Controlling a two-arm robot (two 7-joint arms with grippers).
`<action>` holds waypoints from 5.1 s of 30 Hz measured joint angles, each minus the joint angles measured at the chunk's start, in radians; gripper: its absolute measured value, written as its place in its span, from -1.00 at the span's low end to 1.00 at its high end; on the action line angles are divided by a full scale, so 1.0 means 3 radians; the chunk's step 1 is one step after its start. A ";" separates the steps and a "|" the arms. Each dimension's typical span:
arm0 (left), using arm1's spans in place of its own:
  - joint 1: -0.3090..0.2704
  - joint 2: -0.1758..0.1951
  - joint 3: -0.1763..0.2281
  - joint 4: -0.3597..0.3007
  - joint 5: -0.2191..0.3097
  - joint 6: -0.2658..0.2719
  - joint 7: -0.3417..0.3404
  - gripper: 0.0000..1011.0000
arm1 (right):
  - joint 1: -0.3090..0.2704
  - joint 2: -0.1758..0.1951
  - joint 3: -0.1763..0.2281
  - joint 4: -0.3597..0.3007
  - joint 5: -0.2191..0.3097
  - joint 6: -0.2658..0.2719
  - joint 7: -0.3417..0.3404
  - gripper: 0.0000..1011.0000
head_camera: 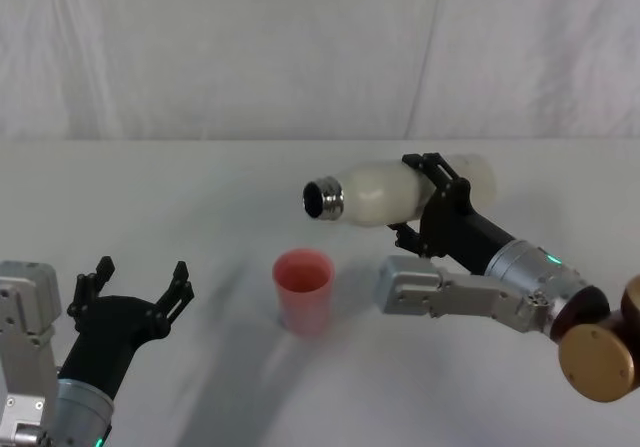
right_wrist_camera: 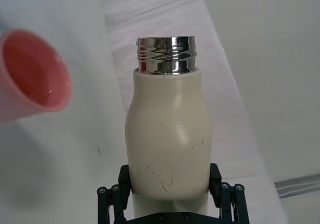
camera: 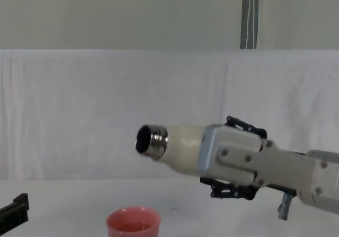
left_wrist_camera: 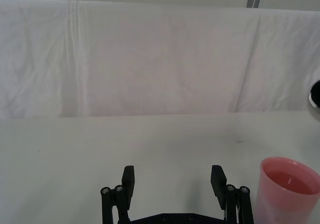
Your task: Grasp the thermos with one hand and pour water into the cup lid.
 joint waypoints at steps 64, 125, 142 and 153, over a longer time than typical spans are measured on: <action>0.0000 0.0000 0.0000 0.0000 0.0000 0.0000 0.0000 0.98 | -0.0858 -0.0526 0.1338 0.0004 0.1984 -0.0653 -0.0013 0.88; 0.0000 0.0000 0.0000 0.0000 0.0000 0.0000 0.0000 0.98 | -0.0920 -0.0765 0.1423 0.0256 0.2804 -0.0431 0.0329 0.88; 0.0000 0.0000 0.0000 0.0000 0.0000 0.0000 0.0000 0.98 | -0.0913 -0.0797 0.1444 0.0327 0.2875 -0.0487 0.0318 0.88; 0.0000 0.0000 0.0000 0.0000 0.0000 0.0000 0.0000 0.98 | -0.0894 -0.0799 0.1443 0.0346 0.2877 -0.0480 0.0318 0.88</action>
